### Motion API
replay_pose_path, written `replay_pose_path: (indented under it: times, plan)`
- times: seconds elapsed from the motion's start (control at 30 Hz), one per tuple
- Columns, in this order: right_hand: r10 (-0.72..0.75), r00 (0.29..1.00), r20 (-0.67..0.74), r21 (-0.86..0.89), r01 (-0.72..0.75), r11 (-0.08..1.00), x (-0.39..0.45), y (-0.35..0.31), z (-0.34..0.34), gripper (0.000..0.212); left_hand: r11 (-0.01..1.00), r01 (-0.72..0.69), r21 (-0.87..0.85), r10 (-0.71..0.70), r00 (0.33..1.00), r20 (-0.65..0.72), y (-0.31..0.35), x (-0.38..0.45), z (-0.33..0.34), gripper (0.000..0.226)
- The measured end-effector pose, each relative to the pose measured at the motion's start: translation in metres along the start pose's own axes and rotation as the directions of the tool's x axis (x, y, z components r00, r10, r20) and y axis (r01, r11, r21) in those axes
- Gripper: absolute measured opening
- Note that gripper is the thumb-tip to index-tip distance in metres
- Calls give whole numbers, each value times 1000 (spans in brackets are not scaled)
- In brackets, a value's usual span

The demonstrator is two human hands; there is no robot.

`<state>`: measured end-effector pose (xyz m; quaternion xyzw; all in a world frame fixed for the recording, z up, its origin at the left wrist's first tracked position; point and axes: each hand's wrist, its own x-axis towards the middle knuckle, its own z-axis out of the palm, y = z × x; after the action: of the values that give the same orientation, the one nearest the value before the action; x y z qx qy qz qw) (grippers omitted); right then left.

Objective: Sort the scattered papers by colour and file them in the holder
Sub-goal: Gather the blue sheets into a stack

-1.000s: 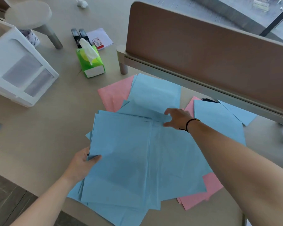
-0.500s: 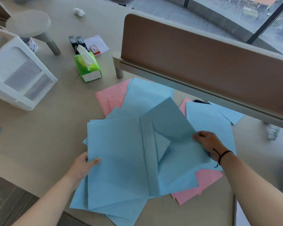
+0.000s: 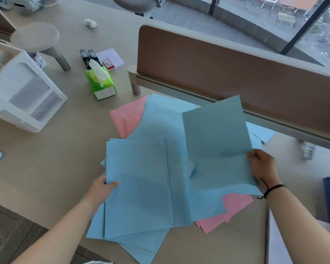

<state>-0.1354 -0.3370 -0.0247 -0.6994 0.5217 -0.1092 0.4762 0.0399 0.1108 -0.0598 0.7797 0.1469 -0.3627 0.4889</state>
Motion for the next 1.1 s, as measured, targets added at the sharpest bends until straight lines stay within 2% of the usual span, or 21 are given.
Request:
replay_pose_path:
  times: [0.07, 0.13, 0.23, 0.33, 0.43, 0.47, 0.53, 0.6, 0.63, 0.67, 0.73, 0.8, 0.87, 0.93, 1.03, 1.1]
  plan:
    - [48, 998, 40, 89, -52, 995, 5, -8, -4, 29, 1000, 10, -19, -10, 1000, -6, 1, -2, 2, 18]
    - [30, 995, 99, 66, -36, 997, -4, -17, 3, 25, 1000, 7, -13, -7, 1000, -15, 2, -3, 4, 15]
    - [-19, 980, 198, -10, 21, 1000, -33, -19, 38, 15, 998, 46, 39, -45, 998, -32, 6, -5, 3, 36]
    - [-29, 947, 320, -82, 58, 995, -68, -4, 87, 13, 991, 97, -89, -94, 995, 45, 3, -3, -2, 63]
    - [-10, 905, 425, -122, 68, 990, -106, 9, 131, 28, 984, 123, -127, -115, 991, 69, 1, -1, -4, 72]
    - [12, 884, 467, -142, 61, 988, -117, 10, 142, 32, 989, 100, -106, -94, 994, 62, 2, -1, -2, 63]
    - [37, 833, 551, -167, 67, 984, -133, 9, 161, 34, 997, 24, -67, -21, 999, 39, 3, -3, 2, 27]
    - [59, 793, 606, -228, 102, 968, -135, 4, 168, 20, 999, -23, -22, 24, 999, 24, 0, -1, 4, 13]
    - [49, 792, 608, -262, 142, 955, -133, 1, 168, 9, 1000, -21, -21, 22, 1000, 10, -3, 2, 3, 15]
    - [25, 823, 567, -310, 185, 933, -126, -1, 167, 18, 1000, -15, -26, 15, 1000, -3, -7, 5, 2, 16]
    - [-68, 915, 398, -397, 238, 886, -106, -5, 161, 35, 999, 12, -41, -13, 1000, -25, -12, 9, 1, 18]
    - [-109, 948, 300, -459, 244, 854, -85, -10, 155, 46, 998, 11, -64, -12, 1000, -26, -14, 10, 1, 18]
    - [-35, 949, 314, -514, 201, 834, -69, -14, 155, 52, 996, 6, -87, -8, 1000, -24, -14, 10, 1, 17]
    - [44, 942, 334, -558, 160, 814, -59, -21, 157, 47, 995, 1, -104, -2, 1000, -10, -14, 10, -1, 19]
    - [110, 907, 407, -565, 156, 810, -53, -30, 157, 10, 994, -11, -109, 12, 1000, 3, -14, 11, -4, 21]
    - [84, 893, 442, -524, 181, 832, -47, -28, 154, 28, 994, -16, -112, 16, 1000, 3, -12, 10, -6, 20]
